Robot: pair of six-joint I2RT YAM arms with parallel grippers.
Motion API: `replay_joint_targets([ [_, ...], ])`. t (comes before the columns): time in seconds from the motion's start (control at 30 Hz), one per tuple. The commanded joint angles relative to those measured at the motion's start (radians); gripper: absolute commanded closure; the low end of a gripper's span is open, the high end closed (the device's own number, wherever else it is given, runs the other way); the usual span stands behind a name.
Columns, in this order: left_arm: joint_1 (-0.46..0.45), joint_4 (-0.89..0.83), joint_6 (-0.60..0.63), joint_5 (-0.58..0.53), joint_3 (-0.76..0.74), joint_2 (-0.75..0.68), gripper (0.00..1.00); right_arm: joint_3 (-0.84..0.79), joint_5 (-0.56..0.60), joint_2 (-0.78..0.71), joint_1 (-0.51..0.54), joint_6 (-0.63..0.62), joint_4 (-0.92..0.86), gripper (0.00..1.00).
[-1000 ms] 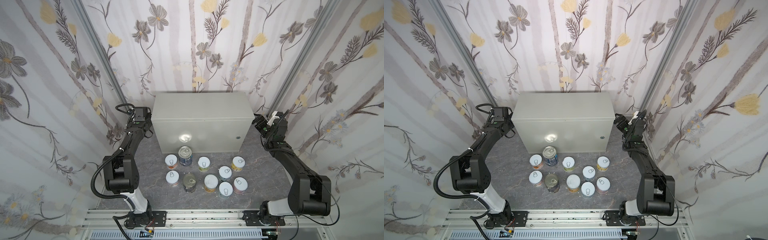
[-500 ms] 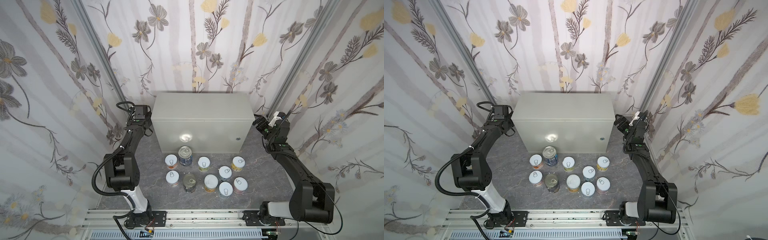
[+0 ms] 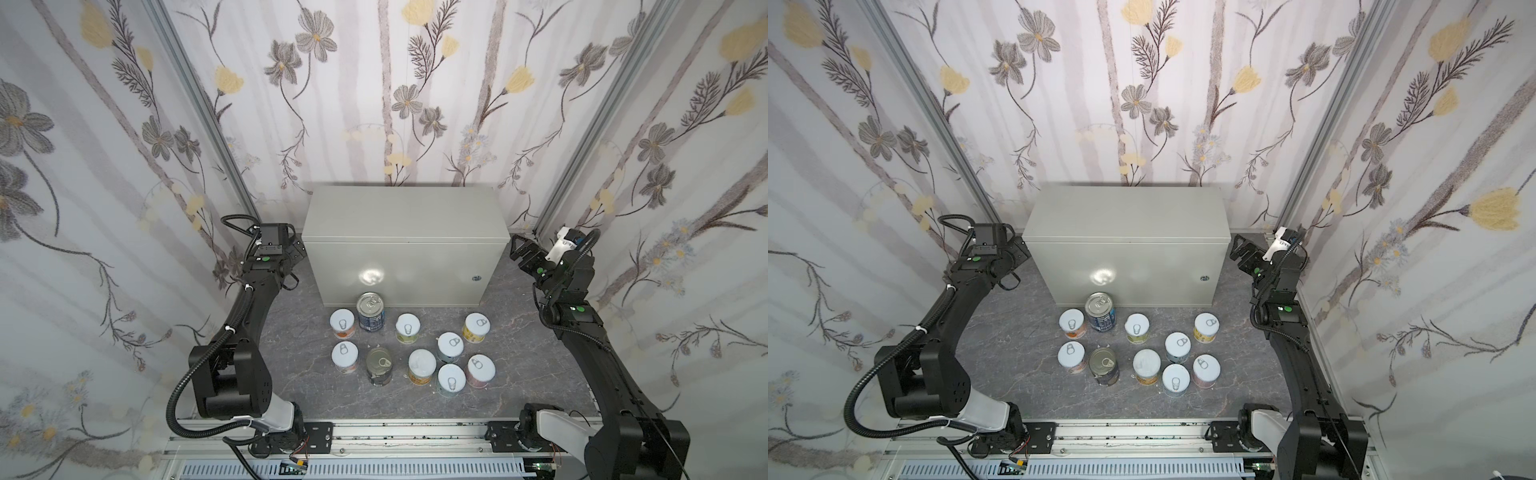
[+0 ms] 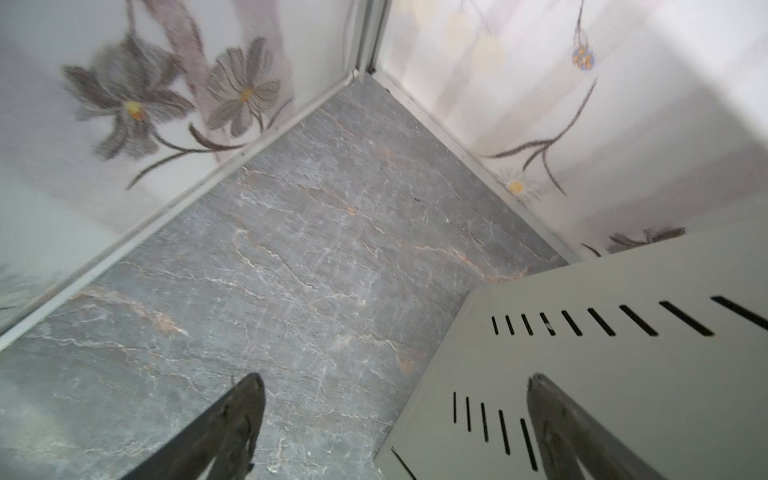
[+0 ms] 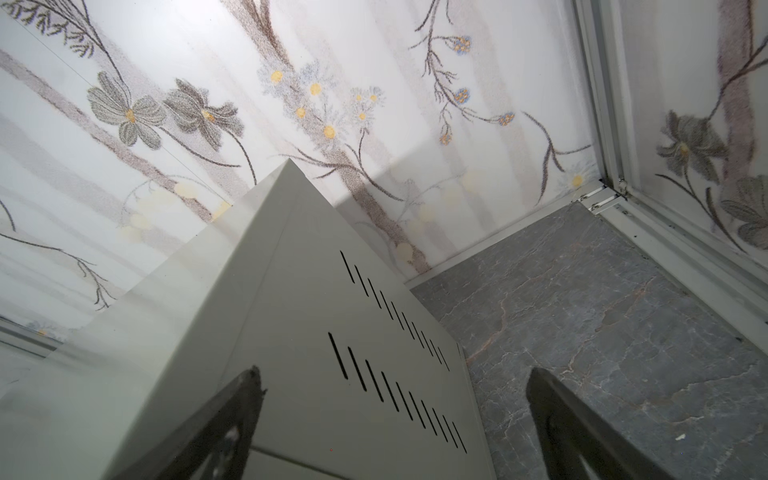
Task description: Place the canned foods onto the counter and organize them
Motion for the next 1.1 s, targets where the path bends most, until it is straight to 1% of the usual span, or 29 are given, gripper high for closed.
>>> replay_joint_targets([
  [0.0, -0.009, 0.028, -0.010, -0.019, -0.077, -0.096, 0.00, -0.033, 0.051, -0.064, 0.000, -0.041, -0.009, 0.00],
  [0.1, -0.025, 0.047, -0.021, -0.048, -0.166, -0.201, 0.00, -0.083, 0.044, -0.139, 0.000, -0.058, 0.011, 0.00],
  [0.2, -0.052, 0.056, -0.032, -0.061, -0.244, -0.304, 0.00, -0.168, -0.013, -0.211, 0.002, -0.074, 0.084, 0.00],
  [0.27, -0.076, 0.034, -0.035, -0.091, -0.280, -0.358, 0.00, -0.217, -0.057, -0.254, 0.003, -0.077, 0.140, 0.00],
  [0.4, -0.099, 0.028, -0.067, -0.117, -0.358, -0.479, 0.00, -0.286, -0.147, -0.317, 0.006, -0.077, 0.246, 0.00],
  [0.43, -0.117, 0.048, -0.072, -0.128, -0.389, -0.516, 0.00, -0.302, -0.182, -0.328, 0.009, -0.076, 0.280, 0.00],
  [0.53, -0.206, 0.096, -0.065, -0.213, -0.485, -0.640, 0.00, -0.334, -0.311, -0.346, 0.032, -0.093, 0.360, 0.00],
  [0.6, -0.260, 0.113, -0.060, -0.236, -0.538, -0.712, 0.00, -0.331, -0.325, -0.351, 0.065, -0.136, 0.354, 0.00],
  [0.67, -0.309, 0.138, -0.056, -0.207, -0.588, -0.773, 0.00, -0.326, -0.307, -0.349, 0.109, -0.188, 0.336, 0.00],
  [0.73, -0.358, 0.164, -0.049, -0.152, -0.620, -0.799, 0.00, -0.326, -0.286, -0.340, 0.143, -0.215, 0.341, 0.00],
  [0.8, -0.406, 0.165, -0.046, -0.109, -0.635, -0.790, 0.00, -0.331, -0.276, -0.323, 0.161, -0.214, 0.364, 0.00],
  [0.87, -0.462, 0.190, -0.019, -0.074, -0.650, -0.760, 0.00, -0.331, -0.262, -0.296, 0.170, -0.197, 0.385, 0.00],
  [0.97, -0.536, 0.268, 0.030, -0.003, -0.677, -0.703, 0.00, -0.325, -0.204, -0.263, 0.178, -0.163, 0.397, 0.00],
  [1.07, -0.625, 0.318, 0.086, 0.031, -0.683, -0.634, 0.00, -0.335, -0.163, -0.250, 0.178, -0.131, 0.439, 0.00],
])
